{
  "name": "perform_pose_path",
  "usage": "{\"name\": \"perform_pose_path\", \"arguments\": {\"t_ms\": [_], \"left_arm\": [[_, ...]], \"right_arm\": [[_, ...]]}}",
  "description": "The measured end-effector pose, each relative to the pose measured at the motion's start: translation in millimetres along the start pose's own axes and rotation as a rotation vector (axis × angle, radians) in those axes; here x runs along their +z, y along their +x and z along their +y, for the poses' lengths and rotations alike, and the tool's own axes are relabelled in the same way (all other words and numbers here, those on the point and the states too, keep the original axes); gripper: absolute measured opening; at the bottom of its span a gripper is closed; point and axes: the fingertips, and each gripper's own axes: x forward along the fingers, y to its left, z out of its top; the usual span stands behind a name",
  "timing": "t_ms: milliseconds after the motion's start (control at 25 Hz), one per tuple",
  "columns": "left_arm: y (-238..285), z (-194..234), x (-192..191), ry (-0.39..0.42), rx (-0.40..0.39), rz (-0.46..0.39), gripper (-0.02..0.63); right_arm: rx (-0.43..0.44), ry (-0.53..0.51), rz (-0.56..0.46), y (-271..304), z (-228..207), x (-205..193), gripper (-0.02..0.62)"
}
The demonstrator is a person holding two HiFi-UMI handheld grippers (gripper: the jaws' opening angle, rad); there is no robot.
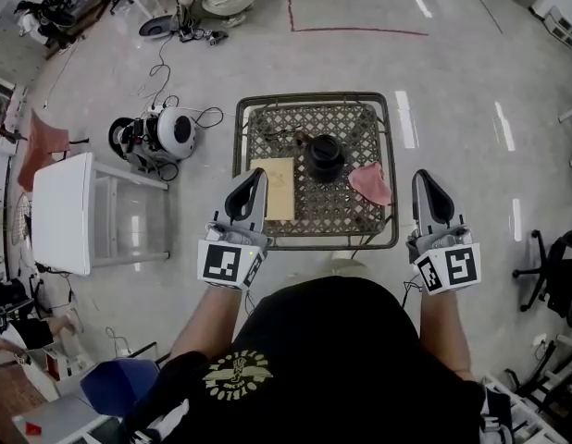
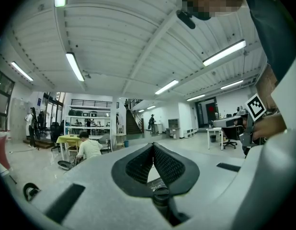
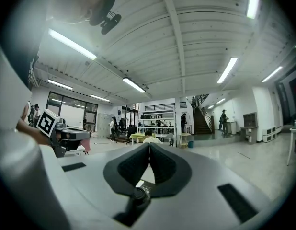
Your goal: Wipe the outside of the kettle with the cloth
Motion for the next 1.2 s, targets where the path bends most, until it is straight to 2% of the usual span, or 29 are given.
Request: {"name": "perform_pose_path", "arguments": {"t_ms": [400, 720, 880, 1200], "left_arm": [[25, -10, 6, 0.029, 0.069, 0.034, 0.005], [27, -2, -8, 0.027, 0.070, 0.095, 0.005], [33, 14, -13, 0.024, 0.045, 0.108, 0.005], [73, 45, -7, 0.050, -0.105, 0.068, 0.005]], "right_arm": [[0.095, 0.027, -0.007, 35, -32, -6, 0.011], [0.087, 0.061, 0.024, 56, -44, -20, 0.011], [0.052, 0.062, 0.023, 68, -44, -21, 0.011], [-0.108, 0.031, 0.005, 71, -48, -9, 0.011]]}}
